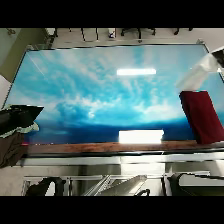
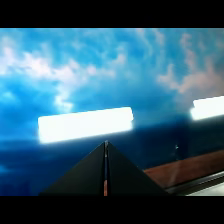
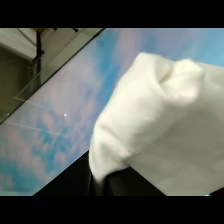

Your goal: Fold the shirts.

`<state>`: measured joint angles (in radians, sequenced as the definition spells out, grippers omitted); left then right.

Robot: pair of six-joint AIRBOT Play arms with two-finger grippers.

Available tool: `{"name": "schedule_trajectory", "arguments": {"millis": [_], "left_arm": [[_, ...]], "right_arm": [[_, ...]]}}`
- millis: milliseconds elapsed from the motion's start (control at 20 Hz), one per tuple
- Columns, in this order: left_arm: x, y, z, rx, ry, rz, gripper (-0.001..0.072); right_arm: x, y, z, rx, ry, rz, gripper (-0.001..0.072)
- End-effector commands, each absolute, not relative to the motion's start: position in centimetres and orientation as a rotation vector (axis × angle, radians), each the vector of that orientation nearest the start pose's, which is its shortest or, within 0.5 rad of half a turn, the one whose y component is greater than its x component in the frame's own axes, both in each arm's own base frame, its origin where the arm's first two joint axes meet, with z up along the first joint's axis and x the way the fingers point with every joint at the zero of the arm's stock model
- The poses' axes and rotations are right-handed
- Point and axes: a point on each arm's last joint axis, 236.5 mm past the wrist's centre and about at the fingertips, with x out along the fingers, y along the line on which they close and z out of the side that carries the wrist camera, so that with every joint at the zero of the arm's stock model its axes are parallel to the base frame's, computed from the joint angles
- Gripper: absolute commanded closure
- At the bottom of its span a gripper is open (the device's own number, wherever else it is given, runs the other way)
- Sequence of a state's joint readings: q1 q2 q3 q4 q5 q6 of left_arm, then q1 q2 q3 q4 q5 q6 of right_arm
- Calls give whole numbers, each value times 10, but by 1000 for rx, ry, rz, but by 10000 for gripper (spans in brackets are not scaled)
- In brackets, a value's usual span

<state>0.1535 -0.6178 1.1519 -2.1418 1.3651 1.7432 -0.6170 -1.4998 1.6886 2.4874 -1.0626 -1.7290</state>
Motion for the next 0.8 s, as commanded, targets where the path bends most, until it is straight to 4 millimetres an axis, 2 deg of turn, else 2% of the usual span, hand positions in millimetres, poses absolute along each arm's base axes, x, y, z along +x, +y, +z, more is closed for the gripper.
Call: {"name": "schedule_trajectory", "arguments": {"millis": [0, 250, 350, 450, 600, 750], "left_arm": [[262, -86, 233, -240, 740, -396, 691], [262, -86, 233, -240, 740, -397, 691], [262, -86, 233, -240, 740, -397, 692], [262, -86, 232, -240, 741, -396, 692], [262, -86, 232, -240, 741, -396, 691], [259, -87, 230, -238, 753, -400, 691]], "right_arm": [[482, -212, 203, 819, 514, -36, 693], [461, -230, 210, 817, 506, -58, 693], [454, -231, 220, 805, 490, -65, 693], [443, -223, 223, 808, 523, -46, 693], [422, -211, 211, 890, 628, -25, 693], [392, -217, 193, 968, 739, -117, 693]]}}
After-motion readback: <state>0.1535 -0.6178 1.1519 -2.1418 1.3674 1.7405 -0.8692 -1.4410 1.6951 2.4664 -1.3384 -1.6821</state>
